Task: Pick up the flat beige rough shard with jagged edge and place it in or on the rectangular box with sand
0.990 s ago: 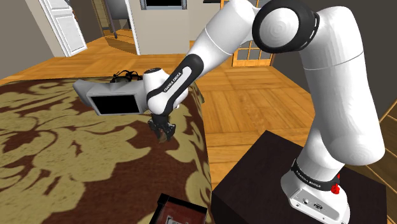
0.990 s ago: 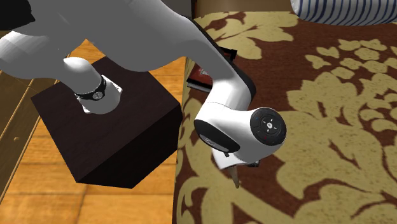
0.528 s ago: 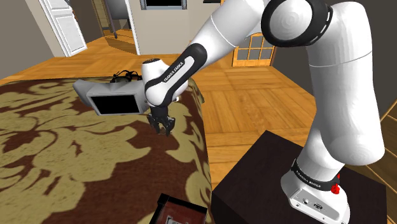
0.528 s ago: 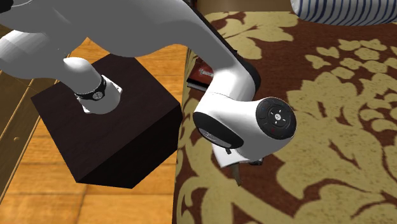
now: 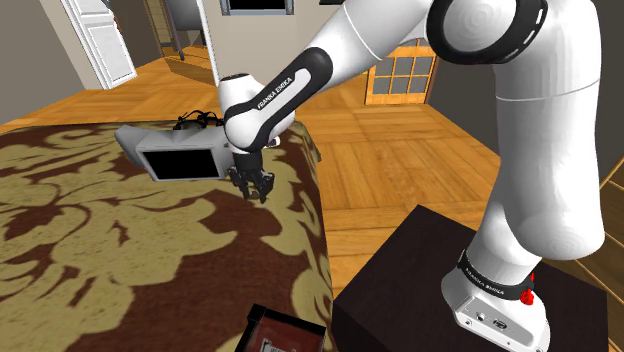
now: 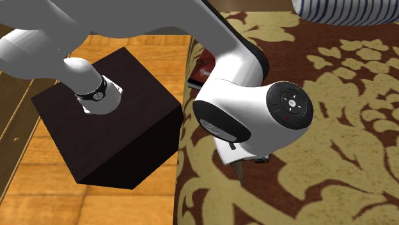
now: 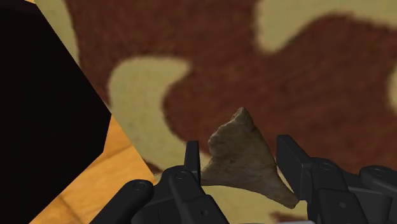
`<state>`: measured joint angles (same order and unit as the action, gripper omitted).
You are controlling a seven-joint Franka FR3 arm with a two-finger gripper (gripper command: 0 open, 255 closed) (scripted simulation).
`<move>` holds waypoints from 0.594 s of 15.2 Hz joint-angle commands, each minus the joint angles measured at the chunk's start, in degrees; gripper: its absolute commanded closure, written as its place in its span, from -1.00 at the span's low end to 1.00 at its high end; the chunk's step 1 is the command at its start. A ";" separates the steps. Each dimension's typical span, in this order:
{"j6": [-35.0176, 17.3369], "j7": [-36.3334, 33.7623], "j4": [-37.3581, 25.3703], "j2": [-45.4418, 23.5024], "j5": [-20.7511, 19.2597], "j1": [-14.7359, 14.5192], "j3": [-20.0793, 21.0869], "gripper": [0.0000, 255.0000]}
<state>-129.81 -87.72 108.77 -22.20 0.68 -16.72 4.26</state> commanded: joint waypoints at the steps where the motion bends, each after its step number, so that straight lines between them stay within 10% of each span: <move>1: 1.06 -0.02 -0.47 0.56 0.04 0.01 0.02 1.00; 9: -3.14 -8.62 11.86 8.98 0.14 -5.51 3.11 1.00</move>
<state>-132.64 -95.23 119.52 -14.06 0.80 -21.59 6.99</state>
